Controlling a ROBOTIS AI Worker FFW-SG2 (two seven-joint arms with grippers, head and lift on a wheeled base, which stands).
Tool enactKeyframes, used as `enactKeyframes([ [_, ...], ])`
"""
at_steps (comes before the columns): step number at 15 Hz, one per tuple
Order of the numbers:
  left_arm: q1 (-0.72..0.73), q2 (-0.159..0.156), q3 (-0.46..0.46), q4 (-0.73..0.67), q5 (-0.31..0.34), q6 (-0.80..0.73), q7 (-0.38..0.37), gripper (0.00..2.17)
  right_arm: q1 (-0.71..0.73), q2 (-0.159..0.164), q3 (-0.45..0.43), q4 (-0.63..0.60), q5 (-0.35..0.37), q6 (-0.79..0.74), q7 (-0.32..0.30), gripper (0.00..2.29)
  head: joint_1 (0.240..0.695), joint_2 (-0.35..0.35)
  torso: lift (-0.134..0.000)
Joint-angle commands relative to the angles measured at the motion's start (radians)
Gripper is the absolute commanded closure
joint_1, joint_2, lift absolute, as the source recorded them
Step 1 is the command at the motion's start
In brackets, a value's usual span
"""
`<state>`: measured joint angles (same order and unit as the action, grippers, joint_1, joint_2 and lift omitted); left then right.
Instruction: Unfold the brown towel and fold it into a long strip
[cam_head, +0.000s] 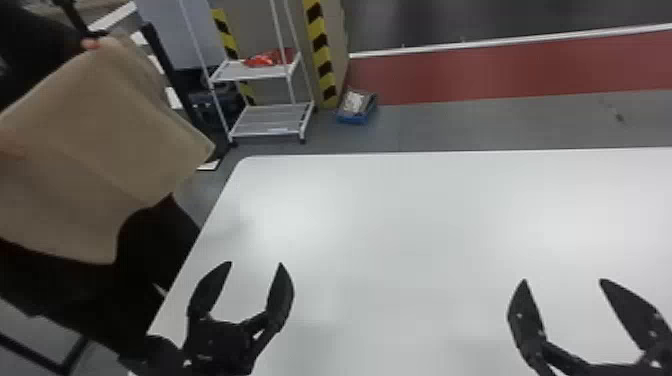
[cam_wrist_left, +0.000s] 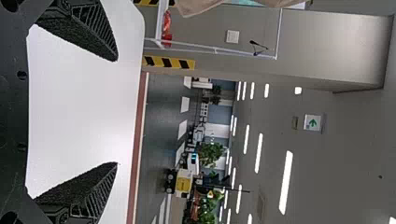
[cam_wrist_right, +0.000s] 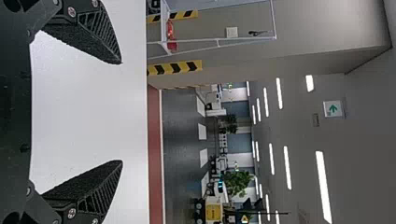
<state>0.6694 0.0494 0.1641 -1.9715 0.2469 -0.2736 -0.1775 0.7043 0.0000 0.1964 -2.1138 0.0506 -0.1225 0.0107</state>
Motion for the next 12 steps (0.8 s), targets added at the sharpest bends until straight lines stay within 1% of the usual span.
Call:
enactKeyframes([
  [1, -0.001, 0.001, 0.003, 0.0, 0.0, 0.0, 0.0, 0.08, -0.002, 0.001, 0.0, 0.0, 0.0, -0.001, 0.0, 0.13, 0.695, 0.262, -0.116],
  [12, -0.001, 0.001, 0.006, 0.007, 0.0, -0.003, -0.002, 0.08, -0.005, 0.001, 0.002, 0.014, 0.0, -0.007, -0.002, 0.13, 0.695, 0.268, -0.116],
])
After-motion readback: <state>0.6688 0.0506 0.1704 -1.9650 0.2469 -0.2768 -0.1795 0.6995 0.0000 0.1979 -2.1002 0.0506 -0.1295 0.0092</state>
